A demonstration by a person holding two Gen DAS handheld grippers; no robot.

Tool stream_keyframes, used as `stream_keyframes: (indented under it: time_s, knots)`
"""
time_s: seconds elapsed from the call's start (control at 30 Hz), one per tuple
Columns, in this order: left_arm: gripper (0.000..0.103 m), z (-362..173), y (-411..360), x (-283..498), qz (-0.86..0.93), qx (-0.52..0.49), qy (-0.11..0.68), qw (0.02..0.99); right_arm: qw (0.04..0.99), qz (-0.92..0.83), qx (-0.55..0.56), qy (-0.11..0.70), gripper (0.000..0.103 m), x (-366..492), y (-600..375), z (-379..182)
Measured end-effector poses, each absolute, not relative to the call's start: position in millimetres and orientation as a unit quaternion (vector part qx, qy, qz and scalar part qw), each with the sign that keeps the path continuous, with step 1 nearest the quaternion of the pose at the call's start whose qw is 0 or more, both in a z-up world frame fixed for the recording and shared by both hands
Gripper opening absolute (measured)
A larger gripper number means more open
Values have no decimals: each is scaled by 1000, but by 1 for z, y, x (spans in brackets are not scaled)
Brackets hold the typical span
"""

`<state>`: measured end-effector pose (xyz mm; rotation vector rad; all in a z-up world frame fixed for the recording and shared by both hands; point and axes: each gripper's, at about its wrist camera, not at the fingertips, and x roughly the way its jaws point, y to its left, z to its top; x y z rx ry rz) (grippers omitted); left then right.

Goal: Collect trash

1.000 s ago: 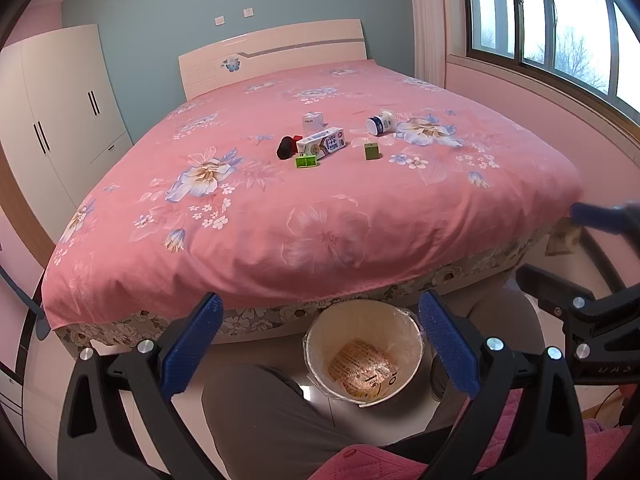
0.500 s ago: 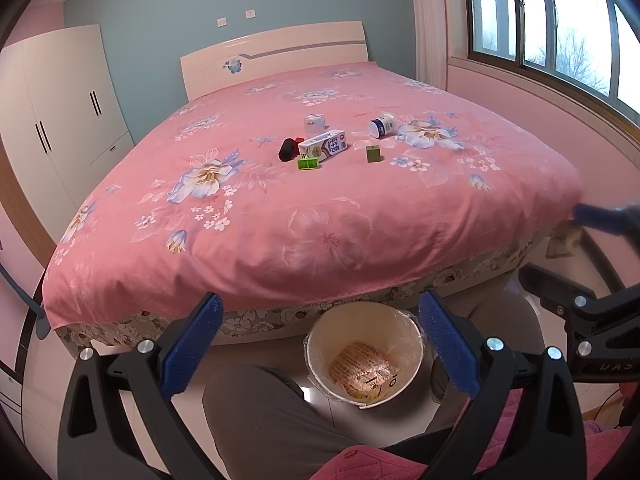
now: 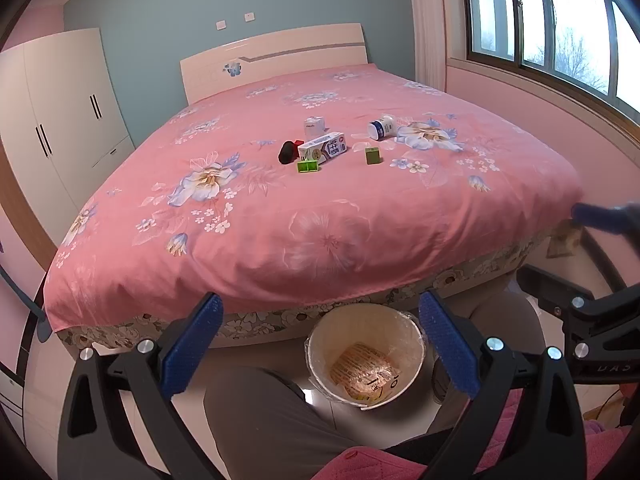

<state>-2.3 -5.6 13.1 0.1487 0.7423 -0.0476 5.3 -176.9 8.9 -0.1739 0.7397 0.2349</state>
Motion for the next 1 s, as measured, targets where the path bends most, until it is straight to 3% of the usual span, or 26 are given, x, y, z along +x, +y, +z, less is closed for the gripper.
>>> stream_keyframes:
  time_s: [1.0]
  knots:
    - [100, 8, -6, -4, -25, 75, 362, 929, 921, 115, -83, 363, 96, 5, -178, 7]
